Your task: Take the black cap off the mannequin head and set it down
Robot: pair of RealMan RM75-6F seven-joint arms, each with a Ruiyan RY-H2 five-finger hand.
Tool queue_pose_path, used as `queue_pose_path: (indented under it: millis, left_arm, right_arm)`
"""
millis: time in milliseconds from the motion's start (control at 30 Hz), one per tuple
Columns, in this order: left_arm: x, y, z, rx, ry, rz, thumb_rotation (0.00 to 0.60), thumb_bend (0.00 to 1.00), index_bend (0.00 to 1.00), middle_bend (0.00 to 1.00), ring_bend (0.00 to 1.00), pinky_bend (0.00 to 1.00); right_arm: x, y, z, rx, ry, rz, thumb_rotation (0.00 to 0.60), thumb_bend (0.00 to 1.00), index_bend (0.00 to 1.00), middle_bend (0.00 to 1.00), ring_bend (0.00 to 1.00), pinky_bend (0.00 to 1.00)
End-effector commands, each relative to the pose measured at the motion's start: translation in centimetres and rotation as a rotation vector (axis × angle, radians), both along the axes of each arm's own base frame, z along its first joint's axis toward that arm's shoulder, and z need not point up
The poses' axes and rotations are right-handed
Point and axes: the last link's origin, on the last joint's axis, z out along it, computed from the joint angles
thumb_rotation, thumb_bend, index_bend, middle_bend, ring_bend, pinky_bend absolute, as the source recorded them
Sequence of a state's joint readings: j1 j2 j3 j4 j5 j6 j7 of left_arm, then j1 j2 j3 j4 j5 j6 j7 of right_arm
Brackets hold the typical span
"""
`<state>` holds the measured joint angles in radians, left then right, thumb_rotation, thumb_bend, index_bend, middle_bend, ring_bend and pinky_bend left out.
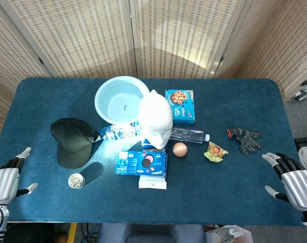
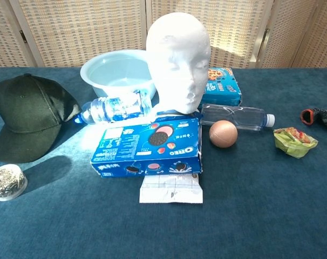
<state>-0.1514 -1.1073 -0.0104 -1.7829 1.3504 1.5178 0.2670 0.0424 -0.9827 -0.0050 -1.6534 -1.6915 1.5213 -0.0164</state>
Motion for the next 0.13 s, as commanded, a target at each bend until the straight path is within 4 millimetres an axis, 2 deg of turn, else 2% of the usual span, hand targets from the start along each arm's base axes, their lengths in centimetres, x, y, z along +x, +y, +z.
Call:
queue_pose_path:
  millis: [33, 133]
  left_arm:
    - [0.07, -0.81, 0.18, 0.011, -0.013, -0.004, 0.600, 0.06, 0.00, 0.21, 0.28, 0.45]
    - [0.19, -1.24, 0.12, 0.016, -0.024, -0.019, 0.600, 0.06, 0.00, 0.21, 0.28, 0.45]
  right_arm:
    - [0.18, -0.24, -0.27, 0.008, 0.001, 0.012, 0.600, 0.08, 0.21, 0.22, 0.15, 0.28]
    - [0.19, -0.37, -0.38, 0.008, 0.001, 0.010, 0.600, 0.08, 0.21, 0.22, 0.15, 0.28]
